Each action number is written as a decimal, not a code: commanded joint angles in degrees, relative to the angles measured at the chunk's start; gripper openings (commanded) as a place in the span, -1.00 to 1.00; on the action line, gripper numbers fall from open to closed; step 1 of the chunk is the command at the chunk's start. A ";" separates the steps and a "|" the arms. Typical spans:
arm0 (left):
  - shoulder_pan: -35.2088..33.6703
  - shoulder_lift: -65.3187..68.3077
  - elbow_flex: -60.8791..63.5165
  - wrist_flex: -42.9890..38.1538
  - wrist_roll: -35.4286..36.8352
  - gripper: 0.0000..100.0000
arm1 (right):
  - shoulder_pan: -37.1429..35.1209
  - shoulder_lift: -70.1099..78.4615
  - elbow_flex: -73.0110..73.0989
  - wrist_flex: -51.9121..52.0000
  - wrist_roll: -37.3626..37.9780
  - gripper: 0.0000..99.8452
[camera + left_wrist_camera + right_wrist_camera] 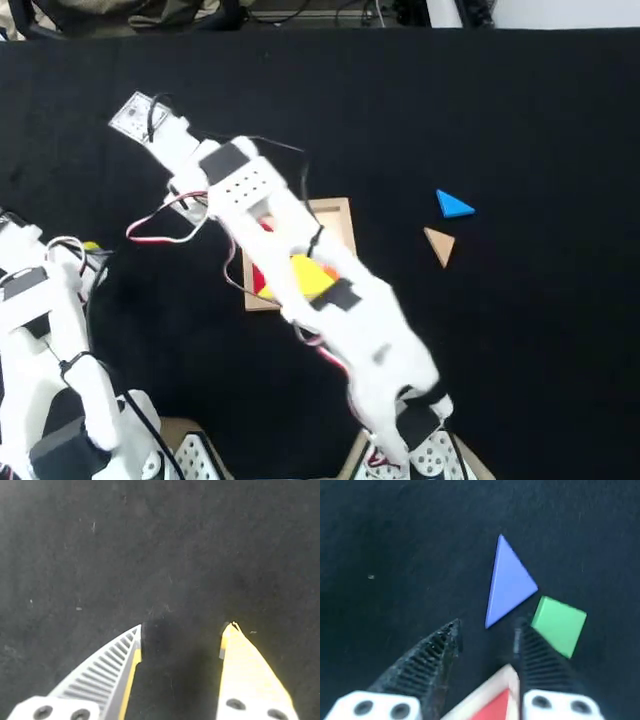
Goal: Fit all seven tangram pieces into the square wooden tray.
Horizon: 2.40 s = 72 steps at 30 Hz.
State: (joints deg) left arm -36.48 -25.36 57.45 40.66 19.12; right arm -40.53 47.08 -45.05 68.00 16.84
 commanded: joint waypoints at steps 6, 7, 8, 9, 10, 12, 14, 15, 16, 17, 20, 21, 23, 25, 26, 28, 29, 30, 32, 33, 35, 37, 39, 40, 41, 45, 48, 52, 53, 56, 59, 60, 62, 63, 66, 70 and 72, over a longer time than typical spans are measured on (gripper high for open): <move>-0.75 -0.97 0.13 0.09 -0.88 -0.48 | 0.26 25.01 -39.60 8.44 0.00 -0.35; -0.75 -0.88 0.22 -0.62 -0.88 -0.48 | 0.35 27.30 -42.59 8.44 0.00 -0.35; -0.75 -0.88 0.75 -1.41 -0.88 -0.48 | 0.35 29.49 -45.14 8.44 0.09 -0.35; -0.75 -0.97 1.45 -2.29 -0.88 -0.48 | 0.18 31.43 -47.25 8.26 0.88 -0.35; -0.75 -0.97 2.07 -3.25 -0.88 -0.48 | 0.00 32.92 -48.66 8.09 2.55 -0.35; -0.75 -0.97 2.51 -3.96 -0.88 -0.48 | -0.44 34.59 -49.89 8.00 5.54 -0.35; -0.75 -0.97 2.59 -4.04 -0.88 -0.48 | -0.62 34.51 -49.80 8.00 6.42 -0.35; -0.75 -0.97 2.59 -4.04 -0.88 -0.48 | -0.70 34.42 -49.63 7.91 6.68 -0.35; -0.75 -0.97 2.59 -4.04 -0.88 -0.48 | -0.70 34.15 -49.19 7.91 6.77 -0.35; -0.75 -0.97 2.59 -4.13 -0.88 -0.48 | -0.70 33.89 -48.40 7.47 6.77 -0.36; -0.75 -0.97 2.59 -3.87 -0.88 -0.48 | -0.70 31.96 -44.97 7.12 6.77 -0.36; -0.75 -0.97 2.59 -3.87 -0.88 -0.48 | -0.79 30.99 -43.30 7.21 6.77 -0.36; -0.75 -0.97 2.68 -3.87 -0.88 -0.48 | -0.88 28.70 -39.16 7.21 6.77 -0.36; -0.66 -0.97 2.68 -3.87 -0.88 -0.48 | -0.97 26.07 -34.59 7.21 6.77 -0.36; -0.66 -0.97 2.68 -3.87 -0.88 -0.48 | -0.97 24.75 -32.22 7.21 6.68 -0.36; -0.66 -0.97 2.77 -3.87 -0.88 -0.48 | -0.97 22.37 -28.09 7.74 6.68 -0.36; -0.66 -0.97 2.77 -3.87 -0.88 -0.48 | -0.97 21.41 -26.33 7.82 6.77 -0.36; -0.66 -0.97 2.77 -3.87 -0.88 -0.48 | -0.97 20.62 -25.01 8.09 6.86 -0.38; -0.66 -0.97 2.77 -3.87 -0.88 -0.48 | -0.97 19.74 -23.16 8.97 7.38 -0.46; -0.57 -0.97 2.77 -3.87 -0.88 -0.48 | -1.05 19.65 -22.99 10.20 8.97 -0.49; 0.48 -0.97 2.77 -3.87 -0.88 -0.48 | -2.02 19.65 -22.90 12.92 13.80 -0.54; 1.10 -0.97 2.77 -3.87 -0.88 -0.48 | -3.08 19.65 -22.90 14.86 17.14 -0.58; 1.10 -0.97 2.68 -3.96 -0.88 -0.48 | -3.69 19.65 -22.99 15.12 18.11 -0.58; 1.10 -0.97 2.68 -3.96 -0.88 -0.48 | -3.69 19.65 -22.99 14.42 18.11 -0.58; 1.10 -0.97 2.59 -3.96 -0.88 -0.48 | -3.69 19.56 -22.99 14.15 18.11 -0.58; 2.95 -0.97 1.54 -4.75 -0.88 -0.48 | -1.85 17.19 -28.09 19.78 18.02 -0.58; 5.93 -0.97 -1.98 -6.15 -0.62 -0.48 | 0.44 14.46 -38.37 28.66 14.07 -0.58; 11.12 -0.26 -9.63 -5.89 -0.53 -0.48 | 5.63 10.86 -51.30 33.41 6.86 -0.65; 13.05 -0.26 -10.86 -5.80 -0.53 -0.48 | 7.30 8.84 -50.68 33.32 5.36 -0.73; 18.86 -0.26 -13.49 -5.71 -0.70 -0.48 | 10.46 1.63 -46.46 33.32 2.90 -0.99; 22.90 0.88 -16.48 -5.19 -0.70 -0.48 | 13.36 -7.16 -41.54 33.32 0.26 -0.93; 24.13 2.11 -18.51 -3.60 -0.79 -0.48 | 14.15 -10.51 -39.60 33.32 -0.70 -0.95; 25.89 5.98 -24.40 2.02 -0.79 -0.48 | 15.74 -17.80 -35.12 33.32 -1.67 -0.98; 26.59 8.62 -28.18 5.10 -0.79 -0.48 | 16.53 -21.41 -32.40 33.32 -1.93 -0.98; 27.74 18.02 -40.92 13.27 -5.27 -0.48 | 19.08 -31.08 -21.58 33.23 -2.90 -0.98; 27.82 30.68 -57.89 20.92 -10.20 -0.48 | 23.91 -39.96 -4.79 32.88 -2.90 -0.98; 27.38 37.01 -65.45 23.12 -11.08 -0.48 | 26.46 -41.80 4.00 32.00 -2.99 -0.98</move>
State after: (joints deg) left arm -9.23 1.89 10.15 58.86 10.86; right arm -18.20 10.33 -52.35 99.30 14.55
